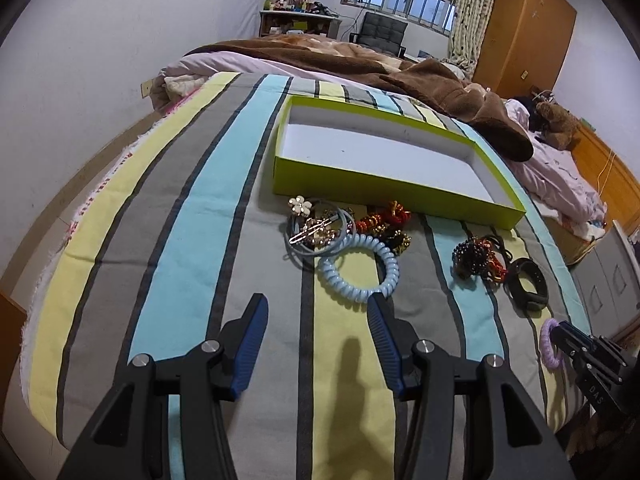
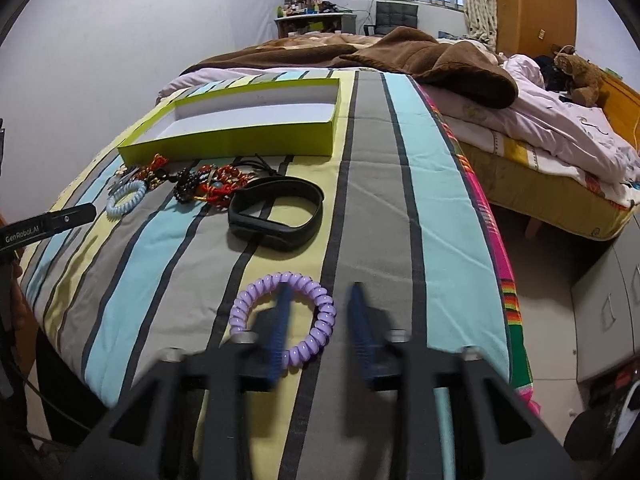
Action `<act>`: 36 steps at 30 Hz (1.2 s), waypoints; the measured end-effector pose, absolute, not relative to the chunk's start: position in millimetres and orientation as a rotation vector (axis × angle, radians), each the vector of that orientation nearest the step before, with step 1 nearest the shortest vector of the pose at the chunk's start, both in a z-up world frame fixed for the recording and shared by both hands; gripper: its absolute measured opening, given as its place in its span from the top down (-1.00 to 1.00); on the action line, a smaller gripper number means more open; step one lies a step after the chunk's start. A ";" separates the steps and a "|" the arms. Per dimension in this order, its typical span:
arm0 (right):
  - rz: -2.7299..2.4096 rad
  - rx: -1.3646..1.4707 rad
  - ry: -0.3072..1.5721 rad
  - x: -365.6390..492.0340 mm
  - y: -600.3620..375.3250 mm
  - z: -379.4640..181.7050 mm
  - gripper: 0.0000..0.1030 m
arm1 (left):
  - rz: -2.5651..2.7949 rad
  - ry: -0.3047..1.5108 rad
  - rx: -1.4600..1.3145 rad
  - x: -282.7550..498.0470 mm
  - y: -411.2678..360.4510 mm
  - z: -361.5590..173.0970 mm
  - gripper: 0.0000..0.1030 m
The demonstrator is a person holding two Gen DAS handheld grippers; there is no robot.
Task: Organize jewelry
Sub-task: 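Grasp the light-blue coil with left tool while right tool grasps lavender coil, then carry both coils into the green box and open both tools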
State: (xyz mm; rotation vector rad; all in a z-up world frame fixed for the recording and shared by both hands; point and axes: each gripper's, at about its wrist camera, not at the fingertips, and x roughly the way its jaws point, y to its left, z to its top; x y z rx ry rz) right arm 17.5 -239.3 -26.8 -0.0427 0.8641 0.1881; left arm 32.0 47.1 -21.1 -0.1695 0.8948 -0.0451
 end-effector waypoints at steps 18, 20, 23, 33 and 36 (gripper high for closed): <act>0.251 -0.005 0.819 26.3 -233.1 -16.6 0.80 | 0.051 0.967 0.051 62.2 24.4 -31.3 0.05; 0.258 0.001 0.815 27.9 -233.1 -15.5 0.80 | 0.054 0.972 0.092 58.7 26.1 -29.5 0.06; 0.265 0.007 0.810 28.6 -233.3 -14.3 0.80 | 0.074 0.982 0.149 52.4 32.6 -27.3 0.09; 0.276 0.018 0.798 29.4 -226.6 -9.5 0.80 | -0.024 0.982 0.125 49.6 27.8 -27.1 0.80; 0.271 0.017 0.784 28.9 -225.9 -4.4 0.80 | -0.053 0.966 0.101 47.8 27.0 -26.2 0.81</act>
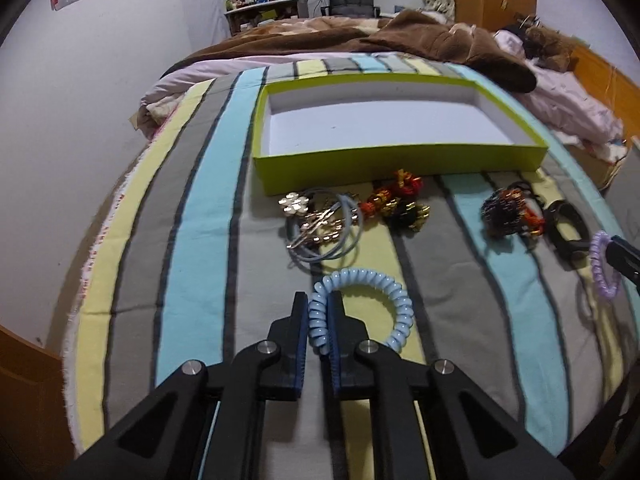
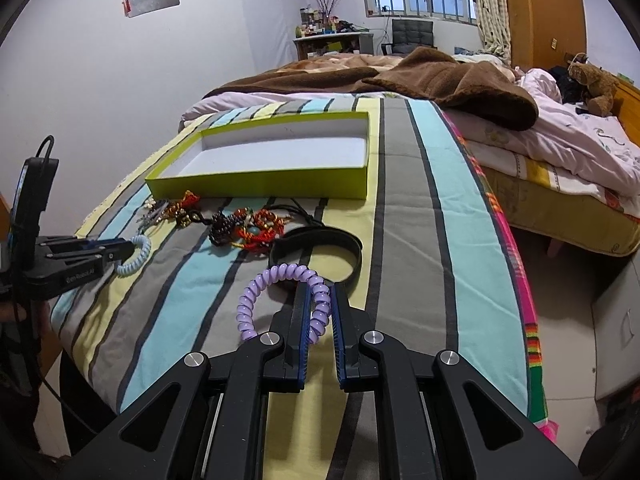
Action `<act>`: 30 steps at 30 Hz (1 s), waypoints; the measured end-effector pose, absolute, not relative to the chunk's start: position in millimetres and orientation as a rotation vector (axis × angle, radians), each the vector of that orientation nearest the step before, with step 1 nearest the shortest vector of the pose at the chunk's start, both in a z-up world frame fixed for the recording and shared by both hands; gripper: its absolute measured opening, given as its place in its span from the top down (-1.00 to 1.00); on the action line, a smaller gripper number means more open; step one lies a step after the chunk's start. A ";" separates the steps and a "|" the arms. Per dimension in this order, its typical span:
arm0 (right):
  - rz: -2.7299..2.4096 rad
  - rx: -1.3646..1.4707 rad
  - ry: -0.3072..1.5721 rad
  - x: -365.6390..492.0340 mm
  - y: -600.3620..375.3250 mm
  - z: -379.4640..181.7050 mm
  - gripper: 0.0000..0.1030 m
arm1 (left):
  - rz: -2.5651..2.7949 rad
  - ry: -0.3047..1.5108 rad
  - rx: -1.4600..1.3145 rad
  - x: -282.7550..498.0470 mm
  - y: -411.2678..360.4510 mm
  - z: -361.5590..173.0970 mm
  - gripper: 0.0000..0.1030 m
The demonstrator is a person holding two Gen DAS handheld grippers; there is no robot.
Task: Organize jewelry
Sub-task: 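Carry both coils into the green box and open both tools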
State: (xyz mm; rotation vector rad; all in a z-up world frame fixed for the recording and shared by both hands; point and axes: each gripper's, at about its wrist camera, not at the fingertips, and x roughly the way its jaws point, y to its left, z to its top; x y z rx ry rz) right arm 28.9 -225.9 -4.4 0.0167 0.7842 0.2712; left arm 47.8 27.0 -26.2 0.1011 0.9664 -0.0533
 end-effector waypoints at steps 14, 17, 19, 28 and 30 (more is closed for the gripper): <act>0.263 0.024 0.731 43.7 -220.1 20.1 0.80 | -0.109 0.839 -0.001 51.6 38.2 14.2 0.81; 0.259 0.031 0.708 59.2 -219.4 32.8 0.80 | -0.129 0.822 -0.059 64.0 43.2 22.8 0.81; 0.259 0.037 0.704 74.0 -218.4 40.2 0.80 | -0.120 0.806 -0.058 74.4 43.7 27.9 0.81; 0.248 0.023 0.726 147.8 -204.2 47.8 0.80 | -0.125 0.804 -0.106 134.9 49.3 31.5 0.81; 0.259 0.030 0.751 169.9 -200.7 42.9 0.80 | -0.110 0.805 -0.086 147.9 48.3 28.6 0.81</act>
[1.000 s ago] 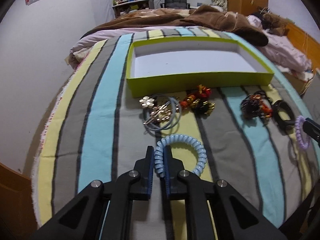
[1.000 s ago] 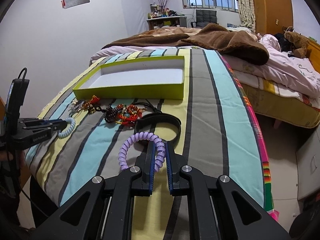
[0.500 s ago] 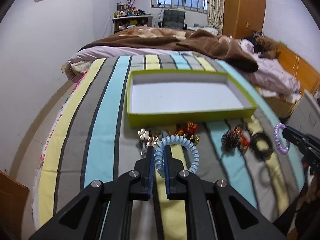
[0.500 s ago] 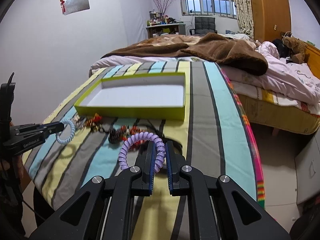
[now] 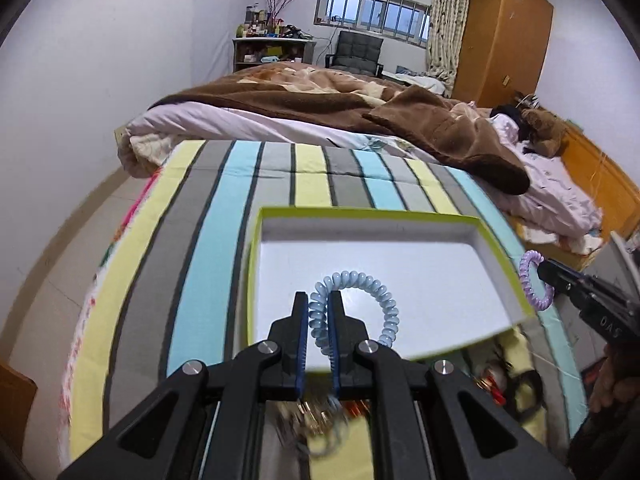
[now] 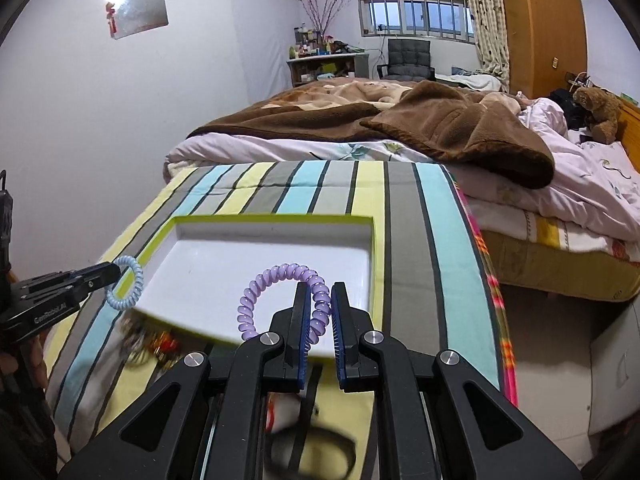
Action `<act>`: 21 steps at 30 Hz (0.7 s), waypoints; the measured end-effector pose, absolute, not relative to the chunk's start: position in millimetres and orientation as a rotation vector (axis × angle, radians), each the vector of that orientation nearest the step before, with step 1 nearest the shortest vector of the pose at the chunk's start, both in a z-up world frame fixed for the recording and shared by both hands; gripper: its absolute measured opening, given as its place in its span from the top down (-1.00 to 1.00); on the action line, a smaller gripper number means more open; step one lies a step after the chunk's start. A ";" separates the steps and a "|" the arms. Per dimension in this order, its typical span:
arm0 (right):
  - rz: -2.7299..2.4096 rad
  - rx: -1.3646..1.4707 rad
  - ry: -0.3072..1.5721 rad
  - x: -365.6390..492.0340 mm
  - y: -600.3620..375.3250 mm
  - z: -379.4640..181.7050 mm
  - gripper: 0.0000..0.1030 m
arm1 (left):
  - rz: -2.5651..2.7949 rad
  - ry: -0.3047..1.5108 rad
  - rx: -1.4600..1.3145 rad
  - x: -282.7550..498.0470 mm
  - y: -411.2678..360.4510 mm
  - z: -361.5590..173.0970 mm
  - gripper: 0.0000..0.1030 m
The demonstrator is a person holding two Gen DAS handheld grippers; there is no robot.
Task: Organize jewelry
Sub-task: 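Carry both coils into the green box and open both tools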
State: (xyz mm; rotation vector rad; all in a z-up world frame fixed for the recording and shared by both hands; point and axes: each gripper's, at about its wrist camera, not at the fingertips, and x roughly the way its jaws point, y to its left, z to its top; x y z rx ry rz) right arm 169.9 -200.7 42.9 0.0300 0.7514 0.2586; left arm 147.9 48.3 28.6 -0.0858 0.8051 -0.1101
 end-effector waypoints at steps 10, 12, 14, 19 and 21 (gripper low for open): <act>0.225 -0.022 0.844 236.2 -186.7 14.4 0.79 | -0.127 0.889 -0.123 206.7 48.1 1.2 0.81; 0.218 -0.032 0.868 246.0 -185.6 7.4 0.80 | -0.121 0.901 -0.115 214.5 46.3 -3.3 0.81; 0.215 -0.044 0.882 253.3 -184.5 1.8 0.80 | -0.121 0.922 -0.109 220.6 44.5 -8.6 0.81; 0.205 -0.061 0.906 261.0 -184.0 -6.4 0.79 | -0.124 0.943 -0.102 228.6 42.6 -16.1 0.81; 0.205 -0.070 0.911 263.4 -183.7 -8.3 0.79 | -0.116 0.950 -0.101 229.5 42.4 -18.6 0.81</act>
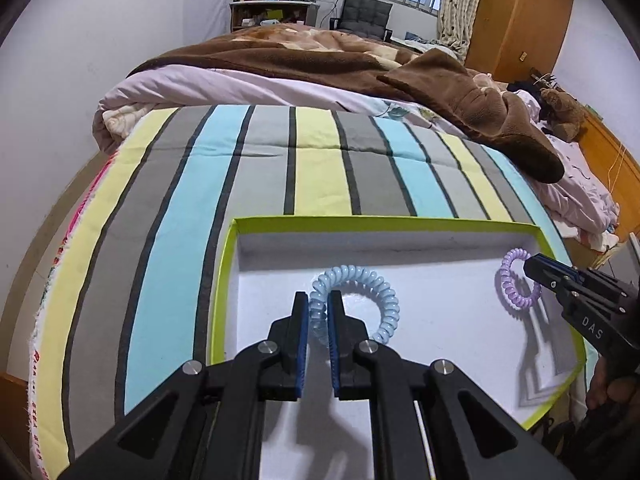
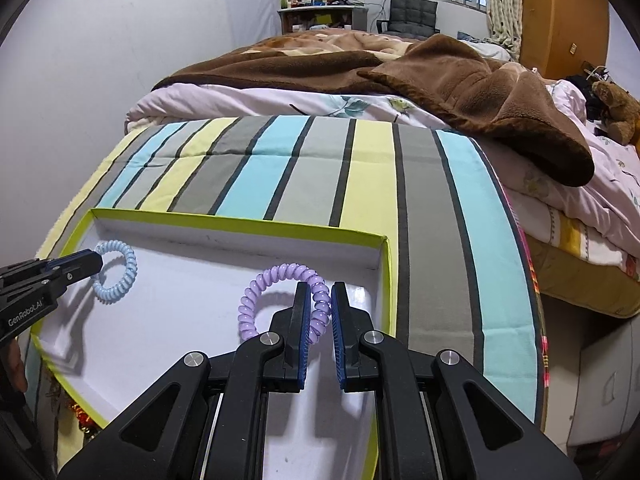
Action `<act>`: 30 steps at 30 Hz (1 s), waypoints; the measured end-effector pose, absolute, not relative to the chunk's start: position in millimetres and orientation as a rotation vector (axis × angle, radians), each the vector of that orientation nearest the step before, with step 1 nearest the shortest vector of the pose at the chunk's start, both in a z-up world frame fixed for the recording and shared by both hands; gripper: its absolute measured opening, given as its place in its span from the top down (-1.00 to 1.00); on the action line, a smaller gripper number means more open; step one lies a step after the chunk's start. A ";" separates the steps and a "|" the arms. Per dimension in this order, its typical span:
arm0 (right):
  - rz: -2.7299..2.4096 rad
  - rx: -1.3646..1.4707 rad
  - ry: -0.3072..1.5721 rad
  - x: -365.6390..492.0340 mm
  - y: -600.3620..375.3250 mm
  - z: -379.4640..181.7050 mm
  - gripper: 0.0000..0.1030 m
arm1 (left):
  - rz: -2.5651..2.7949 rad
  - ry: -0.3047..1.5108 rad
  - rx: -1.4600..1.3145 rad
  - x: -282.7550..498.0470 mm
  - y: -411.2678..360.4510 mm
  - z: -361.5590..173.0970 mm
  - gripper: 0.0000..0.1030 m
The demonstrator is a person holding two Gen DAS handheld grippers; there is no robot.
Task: Organize jewelry
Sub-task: 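Carry both coils into the green box and open both tools, then grasp the flower clip with left tool while right tool grasps black band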
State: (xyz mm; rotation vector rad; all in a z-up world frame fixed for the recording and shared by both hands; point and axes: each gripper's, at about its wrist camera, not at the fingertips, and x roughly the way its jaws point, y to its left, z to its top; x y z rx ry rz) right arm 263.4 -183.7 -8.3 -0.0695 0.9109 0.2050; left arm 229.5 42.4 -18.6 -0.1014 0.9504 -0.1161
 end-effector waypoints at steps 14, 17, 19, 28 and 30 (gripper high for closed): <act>0.206 -0.092 0.924 268.2 -177.2 -14.9 0.67 | -0.108 0.962 -0.107 231.5 42.9 -20.9 0.43; 0.209 -0.094 0.922 266.1 -177.1 -13.6 0.66 | -0.106 0.961 -0.117 229.8 44.1 -19.5 0.40; 0.207 -0.088 0.911 263.9 -178.2 -11.2 0.64 | -0.115 0.954 -0.114 226.4 43.1 -16.4 0.38; 0.245 -0.040 0.843 229.8 -188.6 17.9 0.26 | -0.154 0.869 -0.099 194.1 43.9 12.0 0.13; 0.257 -0.037 0.829 219.7 -190.4 22.6 0.26 | -0.146 0.853 -0.093 182.9 46.1 17.7 0.11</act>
